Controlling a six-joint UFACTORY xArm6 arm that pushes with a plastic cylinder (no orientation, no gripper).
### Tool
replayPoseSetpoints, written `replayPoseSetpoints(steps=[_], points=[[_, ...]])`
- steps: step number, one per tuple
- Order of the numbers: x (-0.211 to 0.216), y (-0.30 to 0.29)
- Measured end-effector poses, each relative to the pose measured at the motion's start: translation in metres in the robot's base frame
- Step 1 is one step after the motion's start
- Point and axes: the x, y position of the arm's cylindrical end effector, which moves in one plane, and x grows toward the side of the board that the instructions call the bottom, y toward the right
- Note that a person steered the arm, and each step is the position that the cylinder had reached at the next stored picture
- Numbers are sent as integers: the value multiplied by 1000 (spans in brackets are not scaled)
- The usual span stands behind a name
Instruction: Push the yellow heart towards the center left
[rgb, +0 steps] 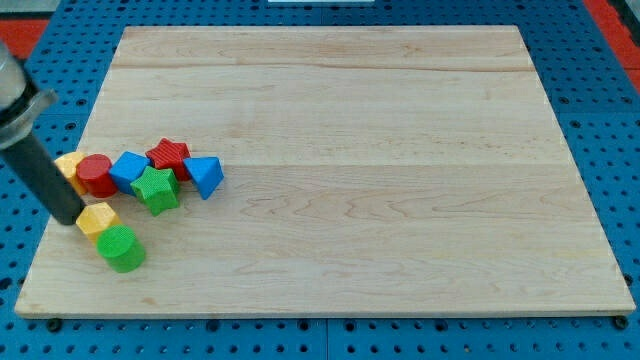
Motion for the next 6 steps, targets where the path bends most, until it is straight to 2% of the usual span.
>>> replayPoseSetpoints(steps=[1,2,4,6], points=[[-34,-10],[-41,-20],[-6,-35],[-24,-40]])
